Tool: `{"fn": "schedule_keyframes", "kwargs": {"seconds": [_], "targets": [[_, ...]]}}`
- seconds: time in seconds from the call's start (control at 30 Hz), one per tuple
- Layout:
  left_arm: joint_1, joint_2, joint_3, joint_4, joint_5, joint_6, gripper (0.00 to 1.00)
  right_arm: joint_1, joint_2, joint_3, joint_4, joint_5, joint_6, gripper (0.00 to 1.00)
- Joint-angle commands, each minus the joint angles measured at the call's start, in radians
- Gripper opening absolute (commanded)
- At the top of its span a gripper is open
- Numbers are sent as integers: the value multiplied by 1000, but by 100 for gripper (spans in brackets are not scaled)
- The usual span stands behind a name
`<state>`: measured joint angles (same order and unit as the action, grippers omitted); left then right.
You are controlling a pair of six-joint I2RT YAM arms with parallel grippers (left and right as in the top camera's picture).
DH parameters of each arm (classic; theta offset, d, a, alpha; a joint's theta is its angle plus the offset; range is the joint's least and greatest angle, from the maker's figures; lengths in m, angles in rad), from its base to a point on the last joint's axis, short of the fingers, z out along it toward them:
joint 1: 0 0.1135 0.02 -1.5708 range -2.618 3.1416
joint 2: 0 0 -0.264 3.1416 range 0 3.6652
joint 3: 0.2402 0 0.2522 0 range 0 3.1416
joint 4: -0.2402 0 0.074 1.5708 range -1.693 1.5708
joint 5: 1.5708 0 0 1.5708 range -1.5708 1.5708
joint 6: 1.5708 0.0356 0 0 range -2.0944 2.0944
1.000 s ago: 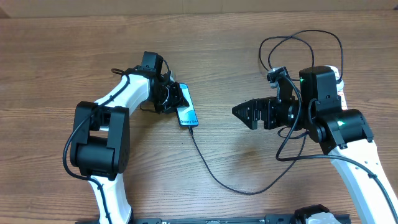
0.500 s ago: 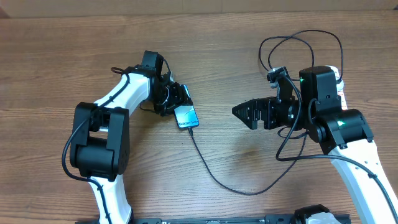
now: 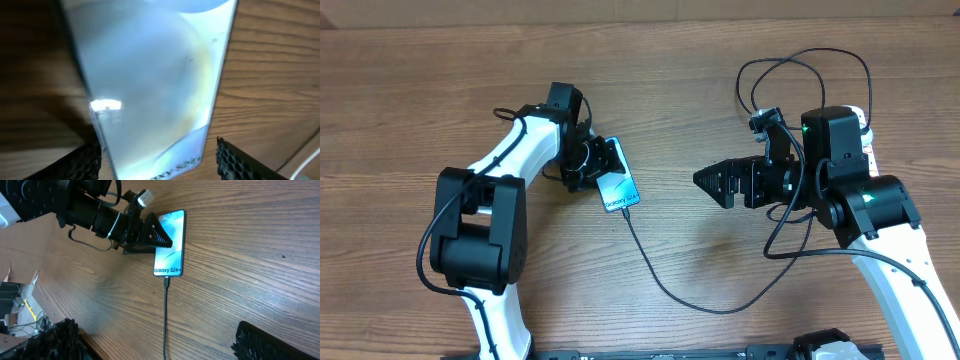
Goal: Plug charger to phone and switch on socket
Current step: 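Open the left gripper and lift it up away from the phone, then move the right gripper over to the orange switch on the white power strip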
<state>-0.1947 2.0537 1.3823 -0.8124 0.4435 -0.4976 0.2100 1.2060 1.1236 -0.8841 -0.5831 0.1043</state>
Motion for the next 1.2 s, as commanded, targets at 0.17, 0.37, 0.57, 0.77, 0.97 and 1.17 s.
{"fn": "schedule_keyframes", "kwargs": {"seconds": [0.17, 0.37, 0.57, 0.77, 0.97, 1.17], "targets": [[10, 18, -5, -43, -118, 0, 82, -3, -10, 9, -19, 53, -8, 100], [31, 11, 109, -179, -83, -3, 79, -4, -10, 9, -43, 153, 4, 100], [28, -34, 298, -303, -83, 50, 79, -46, -10, 10, -46, 273, 82, 100], [2, -151, 414, -335, -66, 134, 80, -164, -10, 10, -32, 374, 82, 100], [-30, -277, 416, -311, -69, 169, 100, -375, 3, 10, 66, 381, 82, 100], [-29, -301, 416, -325, -69, 144, 100, -568, 77, 10, 175, 381, 87, 100]]}}
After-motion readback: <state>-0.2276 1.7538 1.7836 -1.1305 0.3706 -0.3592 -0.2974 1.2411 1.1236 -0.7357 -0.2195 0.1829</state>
